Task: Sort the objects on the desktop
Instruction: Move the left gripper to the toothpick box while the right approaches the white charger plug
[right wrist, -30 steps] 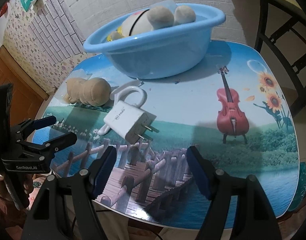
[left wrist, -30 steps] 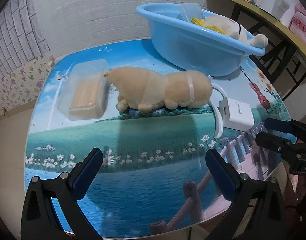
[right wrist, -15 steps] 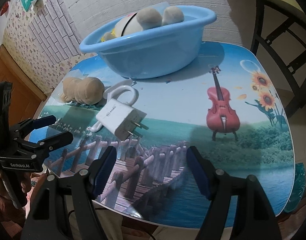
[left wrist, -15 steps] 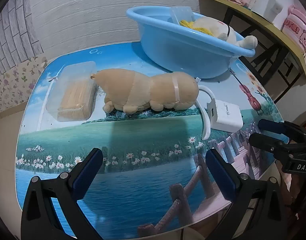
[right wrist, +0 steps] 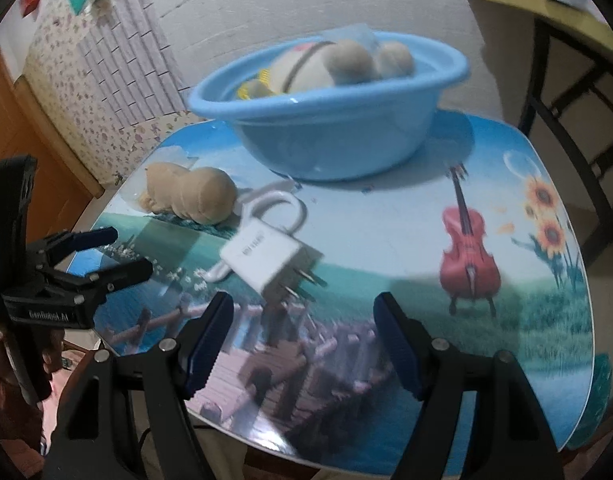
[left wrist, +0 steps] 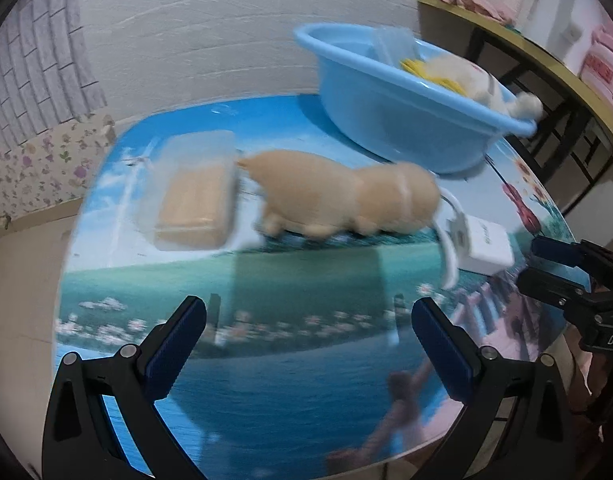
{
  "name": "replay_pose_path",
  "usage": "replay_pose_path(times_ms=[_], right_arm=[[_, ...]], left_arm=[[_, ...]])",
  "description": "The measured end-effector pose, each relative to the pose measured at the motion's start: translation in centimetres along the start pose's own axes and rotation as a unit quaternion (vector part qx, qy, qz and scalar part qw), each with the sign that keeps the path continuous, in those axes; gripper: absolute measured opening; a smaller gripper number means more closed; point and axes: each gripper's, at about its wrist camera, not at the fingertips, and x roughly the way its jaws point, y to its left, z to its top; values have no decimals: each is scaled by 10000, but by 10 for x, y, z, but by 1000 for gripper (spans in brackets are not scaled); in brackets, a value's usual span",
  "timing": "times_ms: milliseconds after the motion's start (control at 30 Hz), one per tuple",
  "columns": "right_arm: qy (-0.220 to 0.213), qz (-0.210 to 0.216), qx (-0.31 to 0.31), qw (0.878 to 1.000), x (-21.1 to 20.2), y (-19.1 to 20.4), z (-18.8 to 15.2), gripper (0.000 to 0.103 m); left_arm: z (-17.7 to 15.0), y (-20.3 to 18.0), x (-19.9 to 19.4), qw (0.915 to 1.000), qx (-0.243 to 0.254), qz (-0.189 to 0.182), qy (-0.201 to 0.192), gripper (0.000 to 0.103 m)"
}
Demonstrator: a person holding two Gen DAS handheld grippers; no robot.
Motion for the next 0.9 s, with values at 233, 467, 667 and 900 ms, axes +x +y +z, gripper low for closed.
replay_pose_path(times_ms=[233, 467, 667, 900], right_arm=[[-54, 138, -261, 9996, 10, 17, 15, 73], [25, 206, -410, 9989, 22, 23, 18, 73], [139, 165, -395, 9990, 29, 17, 15, 57], [117, 323, -418, 9985, 24, 11, 10, 51]], left_arm=[[6, 49, -8, 9988, -380, 269, -120, 103], [17, 78, 20, 9969, -558, 554, 102, 103], [30, 73, 39, 9967, -370, 712, 92, 103], [42, 68, 43, 9974, -325, 629, -128, 76]])
